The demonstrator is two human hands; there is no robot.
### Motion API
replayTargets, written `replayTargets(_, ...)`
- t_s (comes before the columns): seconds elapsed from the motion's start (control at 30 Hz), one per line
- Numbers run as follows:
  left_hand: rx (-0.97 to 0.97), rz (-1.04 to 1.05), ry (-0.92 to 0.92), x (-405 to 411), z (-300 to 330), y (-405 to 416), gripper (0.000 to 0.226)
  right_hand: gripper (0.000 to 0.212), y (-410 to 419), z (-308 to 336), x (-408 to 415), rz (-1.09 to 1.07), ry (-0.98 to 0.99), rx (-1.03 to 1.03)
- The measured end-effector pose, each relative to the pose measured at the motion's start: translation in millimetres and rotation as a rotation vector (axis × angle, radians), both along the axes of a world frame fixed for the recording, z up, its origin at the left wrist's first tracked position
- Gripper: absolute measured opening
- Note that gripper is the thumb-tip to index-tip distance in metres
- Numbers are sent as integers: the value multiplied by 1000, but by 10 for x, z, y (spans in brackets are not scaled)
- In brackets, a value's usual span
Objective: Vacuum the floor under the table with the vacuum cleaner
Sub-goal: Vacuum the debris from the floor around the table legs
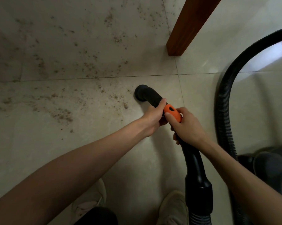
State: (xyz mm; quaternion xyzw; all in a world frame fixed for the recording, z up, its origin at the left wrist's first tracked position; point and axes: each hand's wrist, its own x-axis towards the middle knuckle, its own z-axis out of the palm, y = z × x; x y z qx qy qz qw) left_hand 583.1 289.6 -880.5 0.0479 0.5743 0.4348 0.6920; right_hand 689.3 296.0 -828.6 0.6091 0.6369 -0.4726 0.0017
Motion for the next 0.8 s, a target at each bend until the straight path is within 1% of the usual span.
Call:
replayTargets(0.17, -23, -52, 50, 104, 31, -114, 49, 27, -135, 39, 113, -2, 10, -8)
replayTargets(0.33, -11, -57, 58, 197, 83, -156, 48, 26, -178, 71, 204, -23, 25, 13)
replayTargets(0.47, -12, -38, 115, 256, 82, -135, 51, 26, -162, 78, 204, -40, 39, 36)
replayTargets(0.6, -40, -21, 150, 242, 41, -106, 43, 26, -155, 57, 170, -26, 52, 35)
replayTargets(0.7, -57, -30, 189, 239, -5, -110, 49, 30, -139, 17, 153, -34, 57, 23)
replayTargets(0.8, -61, -50, 268, 241, -41, -78, 53, 34, -82, -18, 123, -53, 56, 13)
